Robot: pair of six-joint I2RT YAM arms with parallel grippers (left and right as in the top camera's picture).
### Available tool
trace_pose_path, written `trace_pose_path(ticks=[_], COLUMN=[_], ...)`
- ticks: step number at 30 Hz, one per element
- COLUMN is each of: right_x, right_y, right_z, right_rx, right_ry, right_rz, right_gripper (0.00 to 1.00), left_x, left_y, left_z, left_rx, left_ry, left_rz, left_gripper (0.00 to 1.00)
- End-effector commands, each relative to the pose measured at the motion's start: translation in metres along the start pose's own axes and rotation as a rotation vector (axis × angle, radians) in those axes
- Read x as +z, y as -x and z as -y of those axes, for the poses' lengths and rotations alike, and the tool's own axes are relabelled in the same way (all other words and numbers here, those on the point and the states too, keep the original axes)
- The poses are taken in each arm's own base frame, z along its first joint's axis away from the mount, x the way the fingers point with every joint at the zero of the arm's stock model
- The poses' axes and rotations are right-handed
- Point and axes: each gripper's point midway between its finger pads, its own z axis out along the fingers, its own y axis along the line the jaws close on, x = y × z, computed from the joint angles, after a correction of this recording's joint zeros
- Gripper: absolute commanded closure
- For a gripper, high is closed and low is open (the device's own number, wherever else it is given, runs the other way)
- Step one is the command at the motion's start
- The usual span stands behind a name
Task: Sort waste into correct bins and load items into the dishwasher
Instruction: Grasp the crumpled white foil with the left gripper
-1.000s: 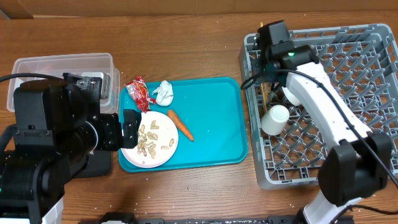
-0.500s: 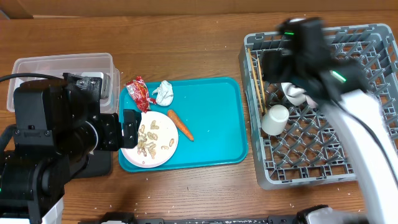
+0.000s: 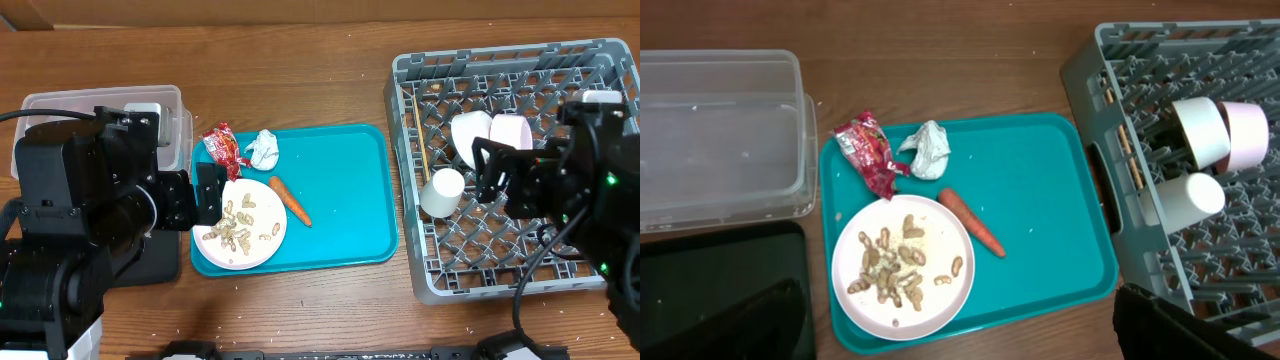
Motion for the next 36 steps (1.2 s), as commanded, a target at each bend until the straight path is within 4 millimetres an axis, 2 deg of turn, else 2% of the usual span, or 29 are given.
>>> trace_pose_path(ticks=[1,4,7,11,15,20,23,27,31,34,36], right_x=[0.001,0.005,0.008,0.015,0.022,0.036,0.046,0.060,0.074,0.084,0.091], right_y=[0.000,0.000,0.000,-0.001,-0.002,-0.005,-0.007,-0.010,-0.014,-0.017,-0.020], right_z=[0.001,0.001,0.001,0.000,0.000,0.000,0.000,0.001,0.001,0.001,0.001], right_rx=[0.003,0.003,0.002,0.001,0.000,-0.002,-0.003,-0.005,-0.007,-0.009,-0.009], right_ry=[-0.006,-0.009,-0.011,-0.016,-0.022,-0.032,-0.040,-0.051,-0.062,-0.070,-0.072], right_rz=[0.001,-0.008,-0.017,-0.033,-0.054,-0.089,-0.116,-0.152,-0.190,-0.218,-0.238], right_gripper=[0.00,0.00,0.00,0.00,0.00,0.00,0.00,0.00,0.00,0.00,0.00], left_x=[-0.001,0.005,0.028,0.090,0.160,0.234,0.277,0.320,0.349,0.365,0.372], left_y=[0.006,0.011,0.007,-0.013,-0.031,-0.054,-0.069,-0.079,-0.082,-0.083,-0.087], left_z=[0.007,0.027,0.028,0.002,0.013,-0.002,-0.025,-0.038,-0.045,-0.052,-0.056], left_rx=[-0.018,-0.012,-0.019,-0.087,-0.094,-0.118,-0.141,-0.115,-0.081,-0.060,-0.060], left_ry=[-0.040,-0.166,-0.182,-0.031,-0.118,-0.073,0.086,0.187,0.236,0.276,0.295], left_rz=[0.015,0.013,-0.055,-0.215,-0.349,-0.495,-0.540,-0.539,-0.514,-0.493,-0.496], left_gripper=[0.00,0.00,0.00,0.00,0.00,0.27,0.25,0.23,0.21,0.24,0.30])
